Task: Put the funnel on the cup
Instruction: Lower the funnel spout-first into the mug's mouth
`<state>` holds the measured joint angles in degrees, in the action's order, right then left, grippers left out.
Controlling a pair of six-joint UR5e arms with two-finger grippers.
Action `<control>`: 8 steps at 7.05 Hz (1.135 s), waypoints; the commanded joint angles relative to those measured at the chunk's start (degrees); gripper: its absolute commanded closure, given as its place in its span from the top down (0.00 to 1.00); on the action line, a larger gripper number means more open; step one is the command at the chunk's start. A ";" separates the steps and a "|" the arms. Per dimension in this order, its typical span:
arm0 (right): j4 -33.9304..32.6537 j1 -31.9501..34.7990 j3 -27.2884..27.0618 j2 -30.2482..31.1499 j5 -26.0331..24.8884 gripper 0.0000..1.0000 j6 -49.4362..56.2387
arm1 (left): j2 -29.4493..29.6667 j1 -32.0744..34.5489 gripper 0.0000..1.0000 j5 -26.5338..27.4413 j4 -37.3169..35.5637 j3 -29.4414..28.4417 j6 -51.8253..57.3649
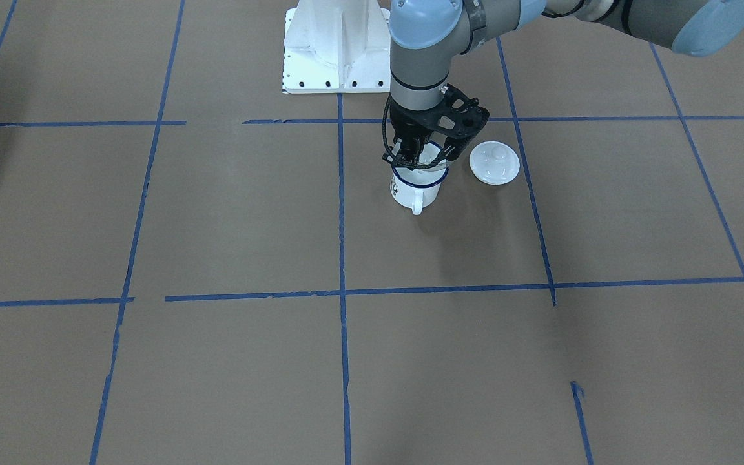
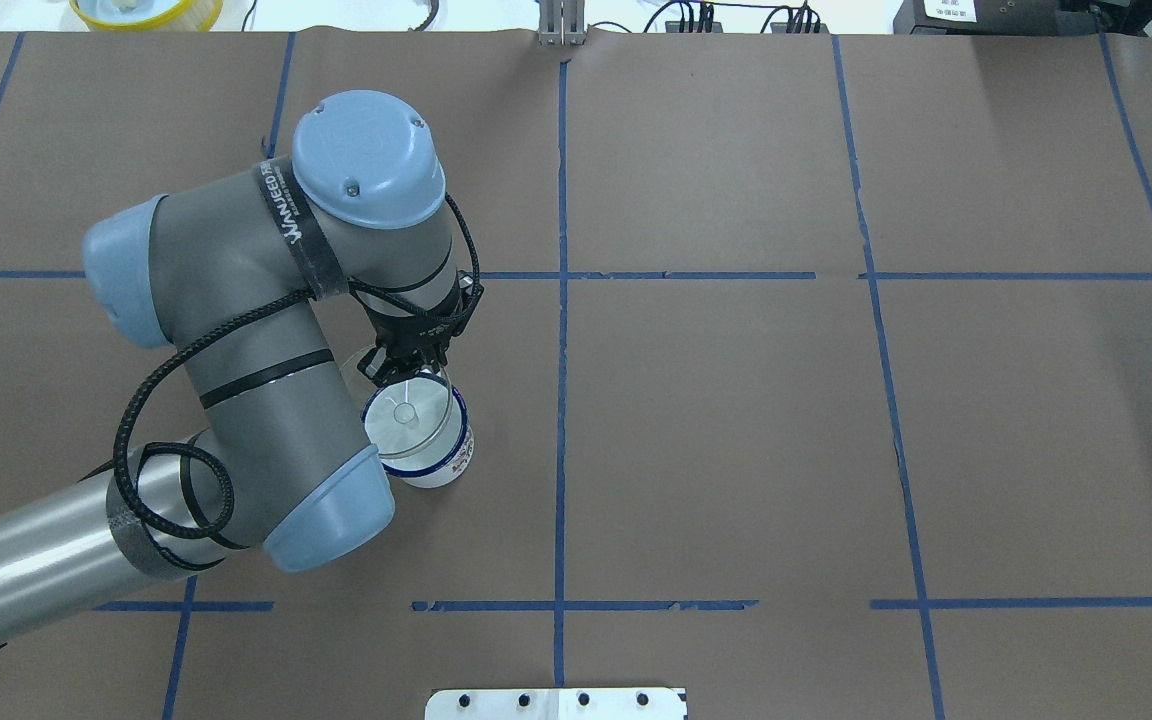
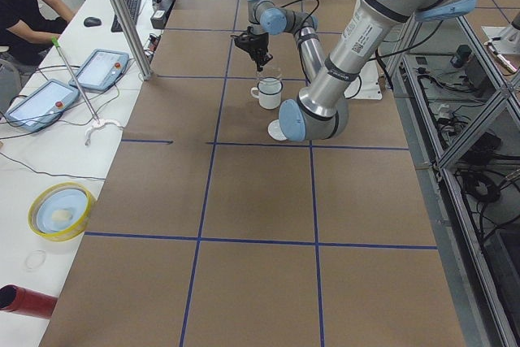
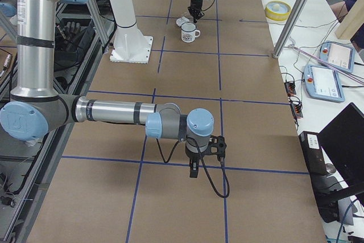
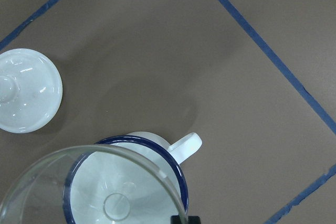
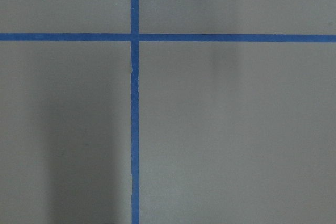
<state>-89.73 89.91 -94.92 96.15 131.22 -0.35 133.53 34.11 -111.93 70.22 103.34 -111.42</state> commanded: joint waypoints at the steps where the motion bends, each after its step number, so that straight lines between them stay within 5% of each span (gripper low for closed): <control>1: 0.00 0.00 0.00 0.00 0.00 1.00 0.00 | -0.03 -0.01 0.00 -0.04 2.80 -2.61 0.68; 8: 0.00 0.00 0.00 0.00 0.00 1.00 0.00 | -0.73 -1.41 0.00 -0.04 4.22 -4.03 1.91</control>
<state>-89.74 89.91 -94.92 96.15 131.22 -0.35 132.81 32.99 -111.97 74.36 99.46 -109.52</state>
